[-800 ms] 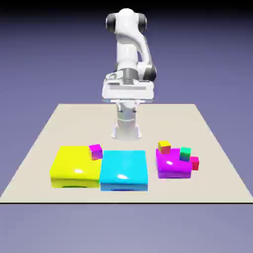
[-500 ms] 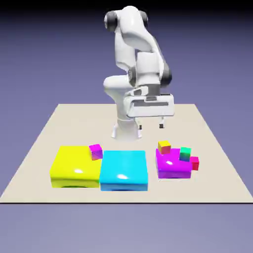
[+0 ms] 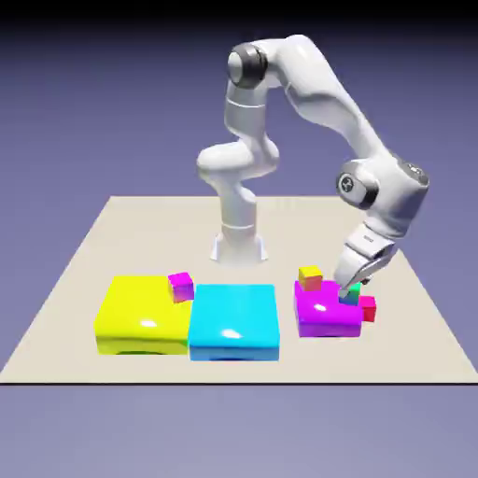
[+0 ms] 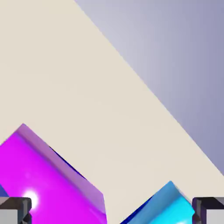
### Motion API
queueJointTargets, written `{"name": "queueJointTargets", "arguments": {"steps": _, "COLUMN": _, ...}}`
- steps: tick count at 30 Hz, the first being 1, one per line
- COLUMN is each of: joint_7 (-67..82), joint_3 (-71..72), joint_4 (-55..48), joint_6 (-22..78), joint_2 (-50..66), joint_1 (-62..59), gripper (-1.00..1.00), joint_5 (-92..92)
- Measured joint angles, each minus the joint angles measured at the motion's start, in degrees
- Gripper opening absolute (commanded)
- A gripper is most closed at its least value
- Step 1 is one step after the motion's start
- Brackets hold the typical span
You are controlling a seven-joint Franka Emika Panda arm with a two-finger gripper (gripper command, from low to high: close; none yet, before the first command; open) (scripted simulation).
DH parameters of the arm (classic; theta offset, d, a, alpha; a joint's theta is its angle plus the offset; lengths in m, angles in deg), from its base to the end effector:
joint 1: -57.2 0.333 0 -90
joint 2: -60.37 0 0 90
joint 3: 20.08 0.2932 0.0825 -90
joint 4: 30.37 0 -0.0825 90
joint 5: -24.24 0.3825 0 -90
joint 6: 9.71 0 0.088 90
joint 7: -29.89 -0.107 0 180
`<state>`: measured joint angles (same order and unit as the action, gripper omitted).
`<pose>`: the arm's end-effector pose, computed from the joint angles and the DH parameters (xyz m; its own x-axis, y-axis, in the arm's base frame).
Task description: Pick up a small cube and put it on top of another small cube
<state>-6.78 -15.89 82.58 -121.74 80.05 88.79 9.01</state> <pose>0.4647 0.3130 0.2536 0.9781 0.0931 -0.1860 0.1545 -0.9239 0.3500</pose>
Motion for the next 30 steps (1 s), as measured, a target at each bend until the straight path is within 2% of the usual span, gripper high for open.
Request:
{"name": "queueJointTargets", "arguments": {"steps": 20, "joint_7": 4.59, "joint_3": 3.32, "joint_4": -38.11, "joint_6": 49.17, "joint_2": 41.53, "joint_1": 24.51, "gripper": 0.0, "joint_5": -12.09}}
{"name": "queueJointTargets", "arguments": {"steps": 25, "joint_7": 2.33, "joint_3": 3.21, "joint_4": -28.13, "joint_6": 42.13, "joint_2": 39.23, "joint_1": 22.36, "gripper": 0.0, "joint_5": -12.65}}
{"name": "queueJointTargets", "arguments": {"steps": 26, "joint_7": 1.9, "joint_3": 3.18, "joint_4": -26.24, "joint_6": 40.77, "joint_2": 38.76, "joint_1": 21.94, "gripper": -1.0, "joint_5": -12.75}}
{"name": "queueJointTargets", "arguments": {"steps": 28, "joint_7": 1.89, "joint_3": 3.18, "joint_4": -26.24, "joint_6": 40.77, "joint_2": 38.76, "joint_1": 21.94, "gripper": -1.0, "joint_5": -12.7}}
{"name": "queueJointTargets", "arguments": {"steps": 30, "joint_7": 2.8, "joint_3": 3.23, "joint_4": -30.38, "joint_6": 43.75, "joint_2": 39.78, "joint_1": 22.86, "gripper": -1.0, "joint_5": -12.45}}
